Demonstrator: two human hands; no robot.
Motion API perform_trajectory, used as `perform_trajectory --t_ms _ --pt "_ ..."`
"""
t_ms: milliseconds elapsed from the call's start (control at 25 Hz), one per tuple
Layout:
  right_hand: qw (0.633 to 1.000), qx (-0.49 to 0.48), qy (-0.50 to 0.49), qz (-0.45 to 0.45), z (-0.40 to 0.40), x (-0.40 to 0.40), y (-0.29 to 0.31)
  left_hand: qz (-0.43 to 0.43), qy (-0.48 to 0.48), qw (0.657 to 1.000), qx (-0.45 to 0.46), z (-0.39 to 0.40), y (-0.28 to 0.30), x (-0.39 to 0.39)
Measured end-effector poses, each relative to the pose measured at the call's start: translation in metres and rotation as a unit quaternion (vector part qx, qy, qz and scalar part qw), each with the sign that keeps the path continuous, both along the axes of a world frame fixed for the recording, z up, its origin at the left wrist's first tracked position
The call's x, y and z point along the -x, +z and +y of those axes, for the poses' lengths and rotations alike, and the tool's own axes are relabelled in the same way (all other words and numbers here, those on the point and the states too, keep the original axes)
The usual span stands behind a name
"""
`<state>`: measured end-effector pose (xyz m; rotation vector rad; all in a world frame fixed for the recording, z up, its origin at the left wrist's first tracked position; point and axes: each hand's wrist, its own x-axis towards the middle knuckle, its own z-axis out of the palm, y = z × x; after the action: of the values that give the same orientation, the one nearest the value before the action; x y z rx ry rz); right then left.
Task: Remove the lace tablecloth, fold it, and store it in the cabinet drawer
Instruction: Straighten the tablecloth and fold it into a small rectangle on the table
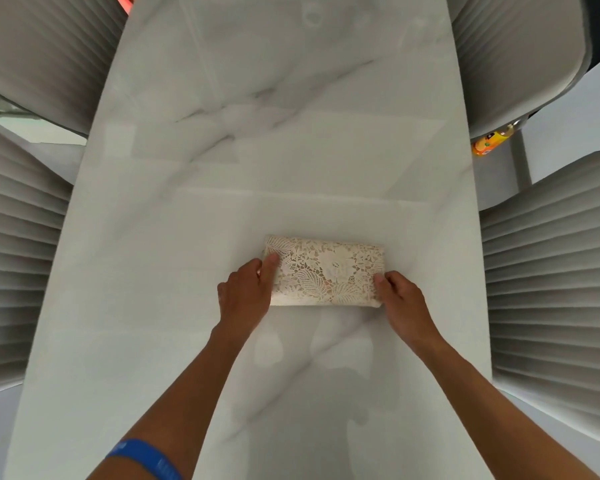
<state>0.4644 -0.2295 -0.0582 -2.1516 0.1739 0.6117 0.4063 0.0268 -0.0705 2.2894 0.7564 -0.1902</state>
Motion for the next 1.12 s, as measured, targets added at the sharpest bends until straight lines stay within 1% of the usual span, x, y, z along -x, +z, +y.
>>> perform_trajectory --t_ms 120,160,200,240,280,320,360,400,440,480,520,560,600,640,680,720,760,800,840,880,920,960,1000,1040,1080,1120 --pt "0.998 0.066 -0.017 0.002 0.013 -0.008 0.008 0.027 -0.023 0.999 0.026 0.002 -0.005 0.005" --pt "0.990 0.133 -0.014 -0.036 0.019 -0.008 0.013 0.024 -0.027 0.999 0.019 0.002 -0.006 0.007" --pt "0.968 0.215 0.017 -0.131 0.028 -0.006 0.015 0.018 -0.025 0.999 0.006 0.002 -0.007 0.009" --pt "0.928 0.274 0.079 -0.238 0.040 -0.002 0.014 0.010 -0.021 1.000 -0.006 0.001 -0.008 0.011" --pt "0.889 0.283 0.161 -0.322 0.055 0.004 0.011 0.004 -0.017 1.000 -0.015 0.000 -0.007 0.010" --pt "0.858 0.275 0.241 -0.360 0.070 0.008 0.006 0.002 -0.017 1.000 -0.020 -0.003 -0.007 0.010" --pt "0.841 0.269 0.308 -0.354 0.083 0.009 0.000 -0.004 -0.016 1.000 -0.021 -0.006 -0.008 0.012" --pt "0.835 0.277 0.349 -0.323 0.093 0.008 -0.007 -0.014 -0.005 1.000 -0.022 -0.009 -0.007 0.015" --pt "0.835 0.294 0.369 -0.283 0.099 0.006 -0.015 -0.025 0.026 0.999 -0.020 -0.013 -0.005 0.019" --pt "0.838 0.307 0.374 -0.253 0.102 0.004 -0.023 -0.035 0.081 0.996 -0.009 -0.018 -0.003 0.025" --pt "0.840 0.313 0.373 -0.241 0.103 0.003 -0.029 -0.035 0.160 0.986 0.015 -0.027 0.002 0.032" --pt "0.842 0.312 0.374 -0.232 0.101 0.004 -0.031 -0.018 0.255 0.965 0.055 -0.039 0.008 0.041" --pt "0.843 0.310 0.377 -0.224 0.100 0.002 -0.032 0.012 0.349 0.928 0.131 -0.053 0.016 0.046" --pt "0.846 0.301 0.382 -0.217 0.099 0.000 -0.031 0.037 0.427 0.870 0.245 -0.069 0.021 0.050" --pt "0.850 0.292 0.390 -0.201 0.097 -0.005 -0.027 0.045 0.468 0.805 0.363 -0.082 0.025 0.050" --pt "0.850 0.289 0.399 -0.186 0.095 -0.012 -0.024 0.040 0.469 0.763 0.444 -0.092 0.028 0.046" --pt "0.849 0.294 0.401 -0.178 0.093 -0.018 -0.020 0.023 0.454 0.745 0.489 -0.097 0.030 0.037" --pt "0.849 0.308 0.392 -0.176 0.092 -0.022 -0.015 0.000 0.448 0.732 0.514 -0.100 0.031 0.026" --pt "0.859 0.318 0.367 -0.164 0.091 -0.022 -0.008 -0.024 0.449 0.721 0.527 -0.101 0.033 0.017" --pt "0.880 0.312 0.333 -0.131 0.088 -0.018 0.001 -0.039 0.441 0.720 0.534 -0.101 0.039 0.011" --pt "0.906 0.290 0.298 -0.086 0.083 -0.008 0.010 -0.044 0.419 0.744 0.519 -0.097 0.043 0.009" --pt "0.935 0.250 0.251 -0.028 0.076 0.008 0.022 -0.043 0.378 0.793 0.476 -0.091 0.052 0.012" --pt "0.958 0.207 0.200 0.009 0.069 0.026 0.037 -0.034 0.319 0.843 0.432 -0.084 0.063 0.020" --pt "0.969 0.183 0.166 0.003 0.063 0.044 0.051 -0.034 0.267 0.874 0.404 -0.078 0.071 0.028" --pt "0.971 0.177 0.154 -0.041 0.059 0.060 0.061 -0.037 0.227 0.888 0.398 -0.072 0.080 0.037" --pt "0.966 0.170 0.162 -0.104 0.058 0.072 0.073 -0.040 0.199 0.891 0.406 -0.067 0.093 0.045"
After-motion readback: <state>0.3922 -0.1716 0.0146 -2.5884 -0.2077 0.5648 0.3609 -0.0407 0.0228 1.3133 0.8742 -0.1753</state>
